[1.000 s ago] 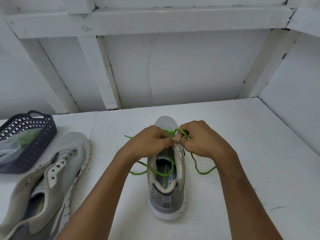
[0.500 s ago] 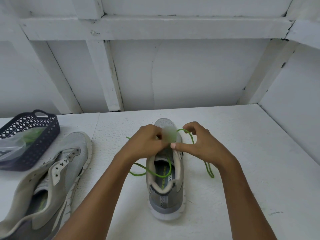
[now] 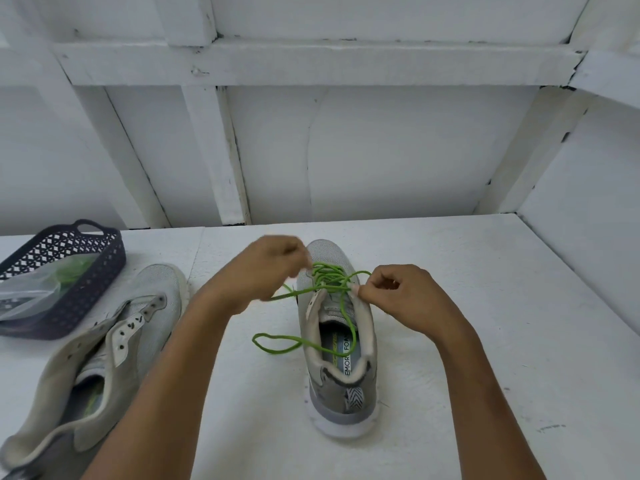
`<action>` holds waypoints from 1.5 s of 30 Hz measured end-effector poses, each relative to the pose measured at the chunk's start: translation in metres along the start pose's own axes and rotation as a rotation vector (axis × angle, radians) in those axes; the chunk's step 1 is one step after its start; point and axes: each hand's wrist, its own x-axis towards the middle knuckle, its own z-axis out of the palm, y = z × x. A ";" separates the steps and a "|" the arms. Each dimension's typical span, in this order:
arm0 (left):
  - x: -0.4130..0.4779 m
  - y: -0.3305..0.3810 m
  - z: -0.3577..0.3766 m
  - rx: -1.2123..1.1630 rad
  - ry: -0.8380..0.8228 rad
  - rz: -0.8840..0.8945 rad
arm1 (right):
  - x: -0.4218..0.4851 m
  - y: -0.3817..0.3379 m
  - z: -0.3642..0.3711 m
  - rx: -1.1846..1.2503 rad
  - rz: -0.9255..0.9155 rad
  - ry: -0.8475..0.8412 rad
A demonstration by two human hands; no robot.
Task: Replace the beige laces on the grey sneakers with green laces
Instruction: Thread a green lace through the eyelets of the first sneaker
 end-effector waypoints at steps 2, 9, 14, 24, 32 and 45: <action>-0.005 -0.003 -0.007 0.558 -0.172 0.032 | 0.000 -0.002 0.000 0.007 -0.005 -0.008; -0.017 -0.005 -0.033 -0.505 0.009 0.380 | -0.002 -0.009 -0.001 -0.016 0.022 -0.012; -0.010 -0.012 -0.039 -1.144 0.198 0.193 | -0.002 -0.009 -0.003 -0.029 0.058 0.001; -0.015 -0.034 -0.038 0.021 -0.178 0.208 | 0.000 -0.015 -0.002 -0.033 0.100 0.003; 0.000 -0.034 -0.002 -1.030 -0.054 0.188 | -0.001 -0.019 0.002 -0.063 0.115 0.049; -0.004 -0.030 -0.012 -0.396 0.076 0.018 | 0.005 -0.014 0.001 0.024 0.129 -0.029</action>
